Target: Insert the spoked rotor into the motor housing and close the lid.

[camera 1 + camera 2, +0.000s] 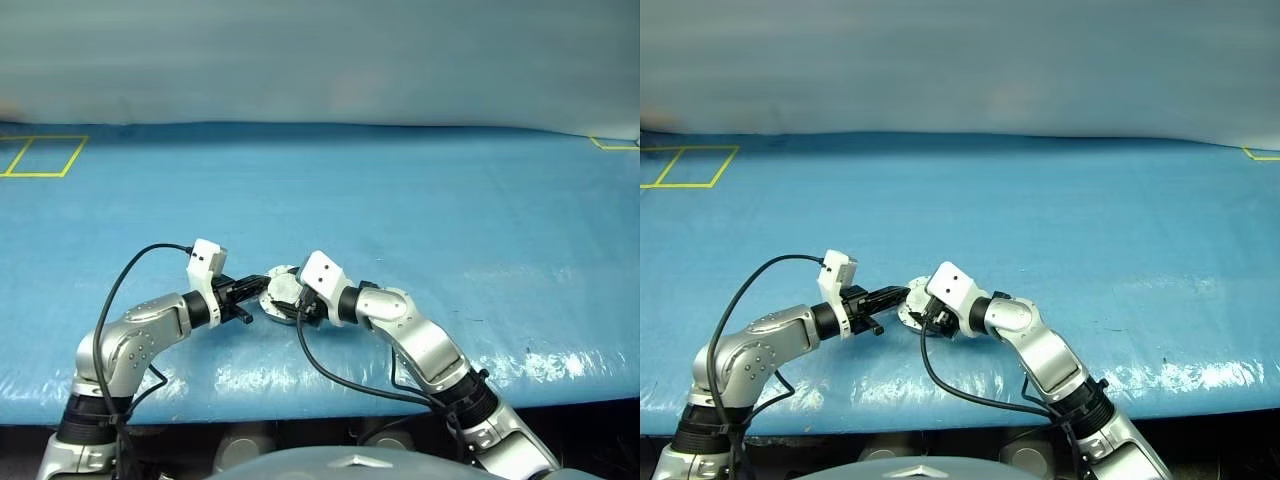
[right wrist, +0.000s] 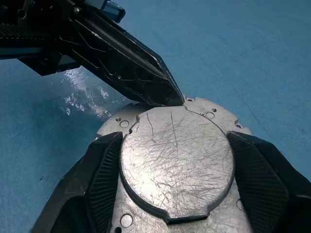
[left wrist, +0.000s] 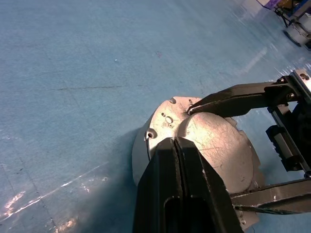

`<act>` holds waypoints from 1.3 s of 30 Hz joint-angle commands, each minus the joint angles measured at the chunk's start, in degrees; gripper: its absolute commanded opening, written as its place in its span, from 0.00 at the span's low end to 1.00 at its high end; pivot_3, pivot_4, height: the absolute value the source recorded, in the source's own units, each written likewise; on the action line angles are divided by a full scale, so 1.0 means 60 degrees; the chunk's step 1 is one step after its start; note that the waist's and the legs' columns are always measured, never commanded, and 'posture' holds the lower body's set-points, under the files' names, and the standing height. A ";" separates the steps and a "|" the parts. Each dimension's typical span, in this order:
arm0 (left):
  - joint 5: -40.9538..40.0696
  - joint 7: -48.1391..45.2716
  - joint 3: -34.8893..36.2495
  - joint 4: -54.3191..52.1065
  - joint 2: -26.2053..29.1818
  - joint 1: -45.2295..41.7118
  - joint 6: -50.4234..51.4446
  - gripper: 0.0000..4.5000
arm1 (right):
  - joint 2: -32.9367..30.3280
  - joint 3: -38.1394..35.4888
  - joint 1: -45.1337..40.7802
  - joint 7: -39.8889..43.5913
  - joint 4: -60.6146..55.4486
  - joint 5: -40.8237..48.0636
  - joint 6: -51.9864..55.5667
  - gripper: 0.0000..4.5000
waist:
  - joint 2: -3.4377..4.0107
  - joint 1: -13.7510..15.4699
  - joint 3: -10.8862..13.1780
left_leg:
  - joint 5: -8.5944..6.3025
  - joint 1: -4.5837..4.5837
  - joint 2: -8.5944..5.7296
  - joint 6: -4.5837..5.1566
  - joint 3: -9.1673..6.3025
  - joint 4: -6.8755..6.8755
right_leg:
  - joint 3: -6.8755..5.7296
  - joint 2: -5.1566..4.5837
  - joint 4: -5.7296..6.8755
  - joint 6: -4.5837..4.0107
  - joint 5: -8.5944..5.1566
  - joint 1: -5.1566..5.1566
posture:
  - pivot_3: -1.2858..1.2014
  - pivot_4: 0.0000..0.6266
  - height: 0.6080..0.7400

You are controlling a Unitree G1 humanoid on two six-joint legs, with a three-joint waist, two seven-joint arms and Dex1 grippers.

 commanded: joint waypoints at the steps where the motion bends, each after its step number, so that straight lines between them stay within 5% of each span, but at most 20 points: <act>1: 0.0242 -0.0056 -0.0287 0.0144 0.0098 0.0159 0.0291 0.00 | -0.0102 -0.0061 0.0271 0.0005 0.0272 0.0035 0.0469 1.00 | -0.0004 -0.0004 -0.0004 | 0.0000 0.0010 0.0002 0.0000 0.0001 -0.0006 | 0.0000 0.0000 0.0000 -0.0004 -0.0003 0.0007 | 0.52 0.24 1.00; 10: 0.0359 -0.0089 -0.0157 0.0113 0.0150 0.0275 0.0307 0.00 | -0.0432 -0.0930 0.0985 0.0043 -0.0493 0.0655 0.0881 1.00 | -0.0005 -0.0006 -0.0004 | -0.0009 0.0096 0.0002 -0.0011 -0.0002 -0.0035 | -0.0007 -0.0017 -0.0005 -0.0012 -0.0031 0.0090 | 0.52 0.24 1.00; 18: 0.0400 -0.0040 -0.0047 0.0095 0.0106 0.0389 0.0224 0.00 | -0.0671 -0.3222 0.2749 0.1035 -0.2378 0.3866 0.1767 1.00 | 0.0006 0.0038 0.0017 | -0.0020 0.0085 0.0004 -0.0009 -0.0008 -0.0048 | -0.0011 -0.0016 -0.0005 -0.0012 -0.0054 0.0078 | 0.52 0.24 1.00; 27: 0.0439 -0.0103 -0.0054 0.0127 0.0089 0.0414 0.0178 0.00 | 0.1797 -0.5885 0.3174 -0.1916 -0.2217 0.7644 0.4522 1.00 | 0.0015 0.0040 0.0023 | -0.0030 0.0074 0.0015 -0.0024 -0.0012 -0.0049 | -0.0011 -0.0015 -0.0004 -0.0014 -0.0056 0.0061 | 0.52 0.24 1.00; 39: 0.0485 -0.0060 0.0025 -0.0065 0.0045 0.0528 0.0137 0.00 | 0.3282 -0.5769 0.2798 -0.3832 -0.1565 0.8810 0.5512 1.00 | 0.0022 0.0041 0.0021 | -0.0022 -0.0027 0.0004 -0.0010 -0.0006 -0.0050 | -0.0015 -0.0013 -0.0002 -0.0014 -0.0055 -0.0042 | 0.52 0.24 1.00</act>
